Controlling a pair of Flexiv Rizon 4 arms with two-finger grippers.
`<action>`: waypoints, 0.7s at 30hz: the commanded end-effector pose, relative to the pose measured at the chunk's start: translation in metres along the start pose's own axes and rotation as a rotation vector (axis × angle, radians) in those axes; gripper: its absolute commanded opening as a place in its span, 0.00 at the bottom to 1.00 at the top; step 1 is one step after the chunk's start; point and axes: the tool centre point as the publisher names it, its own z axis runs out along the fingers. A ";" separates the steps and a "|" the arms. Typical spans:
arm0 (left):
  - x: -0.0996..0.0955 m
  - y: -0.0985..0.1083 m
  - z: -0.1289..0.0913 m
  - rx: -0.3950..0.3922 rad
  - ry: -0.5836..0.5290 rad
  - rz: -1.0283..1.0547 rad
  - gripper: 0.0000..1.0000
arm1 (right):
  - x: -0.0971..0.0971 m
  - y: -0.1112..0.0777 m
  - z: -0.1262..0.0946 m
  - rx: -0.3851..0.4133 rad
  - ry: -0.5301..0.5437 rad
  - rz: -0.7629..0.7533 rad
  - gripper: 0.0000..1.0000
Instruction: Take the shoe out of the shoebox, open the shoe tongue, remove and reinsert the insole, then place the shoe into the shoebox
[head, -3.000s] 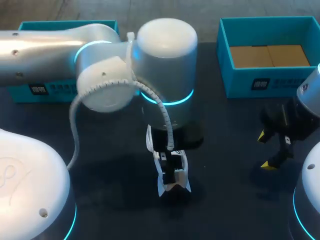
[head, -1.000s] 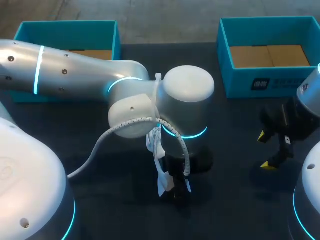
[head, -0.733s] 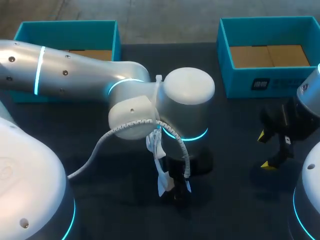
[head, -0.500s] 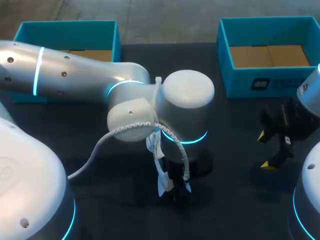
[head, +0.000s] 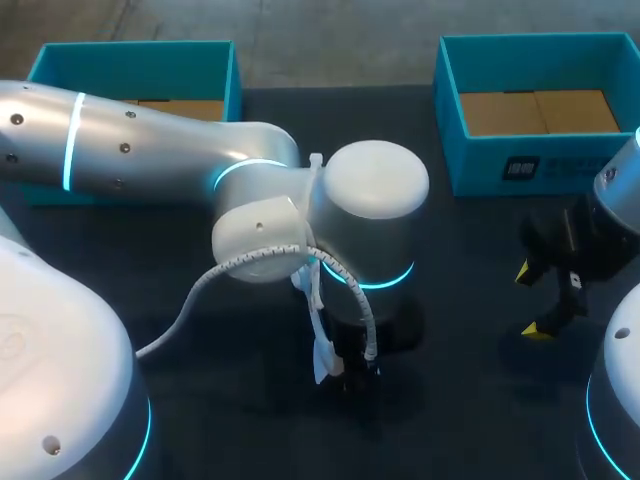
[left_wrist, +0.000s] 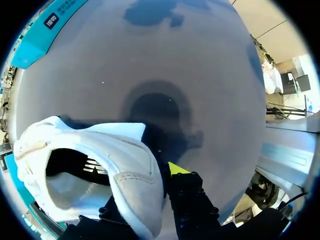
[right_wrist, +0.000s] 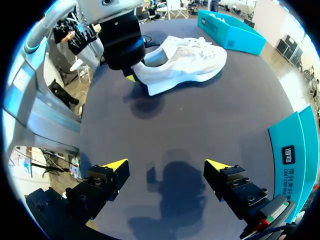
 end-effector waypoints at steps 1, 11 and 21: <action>-0.009 0.015 -0.023 0.014 -0.003 0.007 0.00 | 0.002 0.000 0.000 0.000 -0.003 0.000 1.00; -0.054 0.037 -0.080 0.010 0.026 0.084 0.00 | 0.002 0.000 0.000 0.000 -0.003 0.000 1.00; -0.105 0.068 -0.154 0.011 0.019 0.138 0.00 | 0.002 0.000 0.000 0.000 -0.003 0.000 1.00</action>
